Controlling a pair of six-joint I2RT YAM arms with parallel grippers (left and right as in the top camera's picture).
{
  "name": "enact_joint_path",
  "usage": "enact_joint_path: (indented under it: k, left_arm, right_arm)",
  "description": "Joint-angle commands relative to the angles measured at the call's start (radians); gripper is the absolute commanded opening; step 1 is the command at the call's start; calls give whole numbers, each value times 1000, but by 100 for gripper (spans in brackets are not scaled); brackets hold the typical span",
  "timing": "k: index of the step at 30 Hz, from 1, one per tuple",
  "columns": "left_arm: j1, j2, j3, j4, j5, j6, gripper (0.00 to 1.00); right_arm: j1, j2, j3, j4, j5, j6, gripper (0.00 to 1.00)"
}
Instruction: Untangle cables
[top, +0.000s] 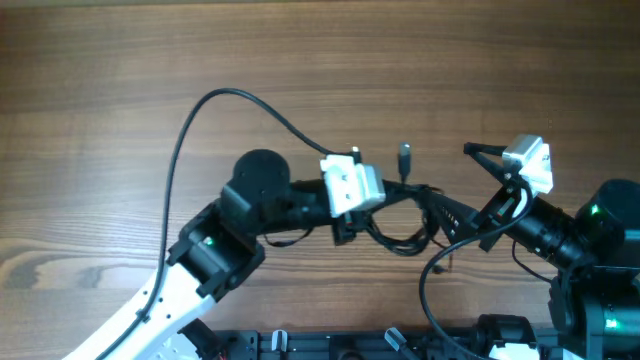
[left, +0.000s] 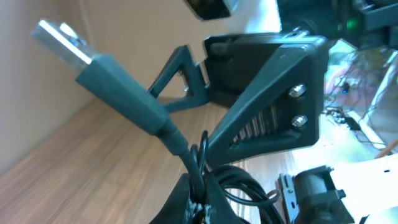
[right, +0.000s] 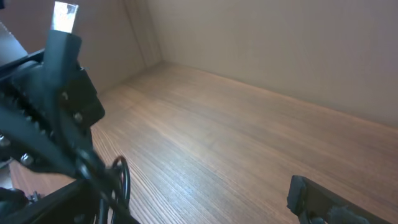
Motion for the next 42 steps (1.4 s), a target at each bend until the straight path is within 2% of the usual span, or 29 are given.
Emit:
enact_joint_path:
  k: [1, 4, 10, 12, 17, 21, 24, 26, 28, 32, 35, 37, 42]
  left_arm:
    - [-45, 13, 15, 45, 30, -13, 4]
    - [-61, 12, 15, 58, 31, -45, 4]
    - [-75, 12, 15, 57, 164, -132, 4]
    - [-75, 12, 15, 50, 173, -145, 4]
    - [-63, 4, 15, 47, 182, -145, 4]
    - [14, -24, 15, 11, 122, -146, 4]
    - [99, -44, 15, -3, 28, -266, 4]
    - [172, -45, 15, -3, 6, -383, 4]
    - [216, -44, 15, -3, 1, -451, 4]
    - [248, -44, 15, -3, -76, -536, 4]
    - [248, -44, 15, -3, -80, -538, 4]
    - [248, -44, 15, -1, -83, -538, 4]
    - [248, -44, 15, 5, -189, -590, 4]
  right_arm:
    - [-4, 6, 18, 6, -23, -9, 100]
    - [-4, 34, 18, 6, 64, -1, 99]
    - [-4, 130, 18, 41, 548, 235, 100]
    - [-4, 162, 18, 40, 639, 257, 100]
    - [-4, 225, 18, 17, 743, 256, 100]
    - [-4, 234, 18, -56, 768, 253, 100]
    - [-4, 234, 18, -122, 768, 251, 100]
    - [-4, 234, 18, -184, 736, 220, 100]
    - [-4, 233, 18, -208, 608, 142, 100]
    - [-4, 233, 18, -205, 228, 18, 100]
    - [-4, 234, 18, -172, 10, 23, 100]
    - [-4, 234, 18, -145, -85, 95, 100]
    - [-4, 234, 18, -112, -135, 324, 100]
